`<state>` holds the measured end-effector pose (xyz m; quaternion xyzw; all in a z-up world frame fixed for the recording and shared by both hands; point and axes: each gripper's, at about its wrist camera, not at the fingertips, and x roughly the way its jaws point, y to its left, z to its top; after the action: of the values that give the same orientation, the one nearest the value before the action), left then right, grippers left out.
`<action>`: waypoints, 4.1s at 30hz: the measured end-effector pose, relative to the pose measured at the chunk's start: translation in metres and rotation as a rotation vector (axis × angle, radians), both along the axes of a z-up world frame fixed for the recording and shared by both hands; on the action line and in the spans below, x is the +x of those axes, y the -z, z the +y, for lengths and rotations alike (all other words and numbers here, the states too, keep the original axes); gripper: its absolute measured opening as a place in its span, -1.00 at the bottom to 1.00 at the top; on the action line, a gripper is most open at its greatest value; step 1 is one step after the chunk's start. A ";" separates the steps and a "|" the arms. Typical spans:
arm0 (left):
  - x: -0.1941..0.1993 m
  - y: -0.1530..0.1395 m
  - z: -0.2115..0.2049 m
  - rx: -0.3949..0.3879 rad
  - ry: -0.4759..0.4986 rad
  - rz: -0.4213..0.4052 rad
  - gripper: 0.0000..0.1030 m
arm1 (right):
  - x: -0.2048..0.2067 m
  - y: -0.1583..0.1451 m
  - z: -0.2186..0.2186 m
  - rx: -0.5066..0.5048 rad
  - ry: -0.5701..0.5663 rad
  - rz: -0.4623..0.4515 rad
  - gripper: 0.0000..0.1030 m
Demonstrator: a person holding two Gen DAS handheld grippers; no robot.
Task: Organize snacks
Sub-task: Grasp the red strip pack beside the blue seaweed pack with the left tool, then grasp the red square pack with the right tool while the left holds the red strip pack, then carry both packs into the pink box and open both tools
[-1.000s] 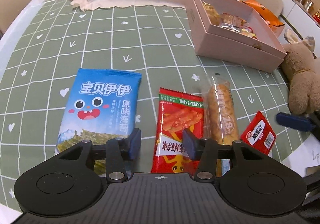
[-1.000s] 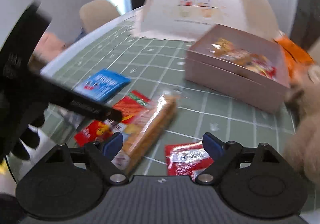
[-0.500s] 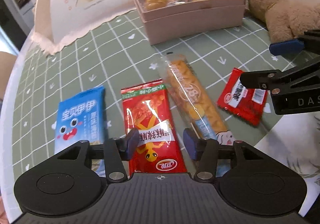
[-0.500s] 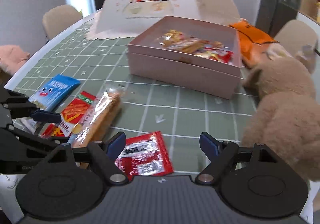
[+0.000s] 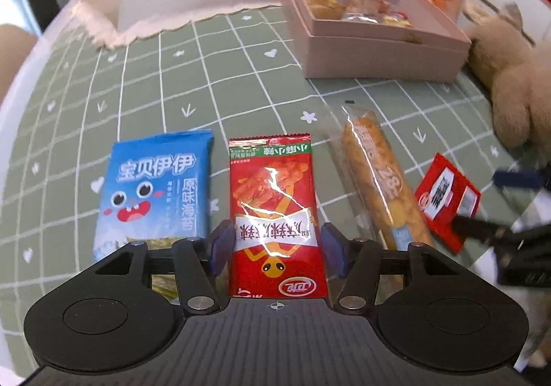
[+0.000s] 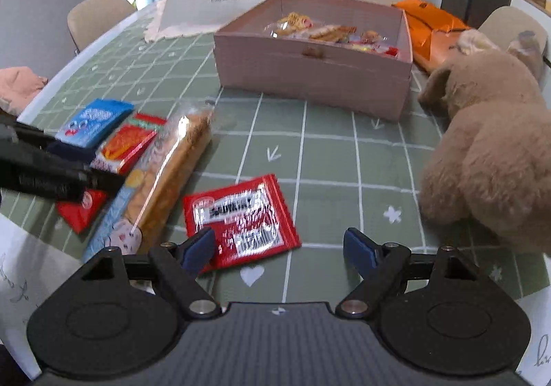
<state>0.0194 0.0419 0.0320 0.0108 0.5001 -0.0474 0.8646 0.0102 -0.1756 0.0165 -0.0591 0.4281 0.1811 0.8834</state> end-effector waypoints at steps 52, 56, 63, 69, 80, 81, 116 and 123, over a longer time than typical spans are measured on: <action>-0.035 0.001 0.006 -0.100 0.021 -0.016 0.13 | 0.002 0.012 0.010 -0.008 0.028 -0.079 0.94; -0.035 0.001 0.008 -0.107 0.024 -0.014 0.13 | 0.018 0.011 0.020 -0.022 -0.043 -0.080 0.94; -0.037 0.001 0.005 -0.083 0.047 -0.022 0.14 | 0.022 0.007 -0.015 -0.045 -0.120 -0.032 0.91; -0.036 0.000 0.008 -0.102 0.041 -0.019 0.14 | 0.017 0.005 -0.024 -0.032 -0.040 -0.036 0.78; -0.038 -0.001 0.009 -0.113 0.038 -0.031 0.14 | 0.024 0.006 0.007 -0.018 0.079 -0.035 0.85; -0.039 -0.001 0.008 -0.110 0.039 -0.032 0.14 | 0.026 0.006 0.009 -0.020 0.093 -0.037 0.85; -0.034 0.000 -0.001 -0.042 0.023 -0.004 0.15 | 0.059 -0.008 0.039 0.043 0.112 0.014 0.10; -0.031 -0.002 0.001 -0.059 0.020 -0.003 0.10 | 0.030 -0.031 0.011 0.042 0.079 -0.015 0.05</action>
<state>-0.0120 0.0431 0.0336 -0.0095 0.4970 -0.0707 0.8648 0.0403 -0.1648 0.0473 -0.0247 0.4194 0.1545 0.8942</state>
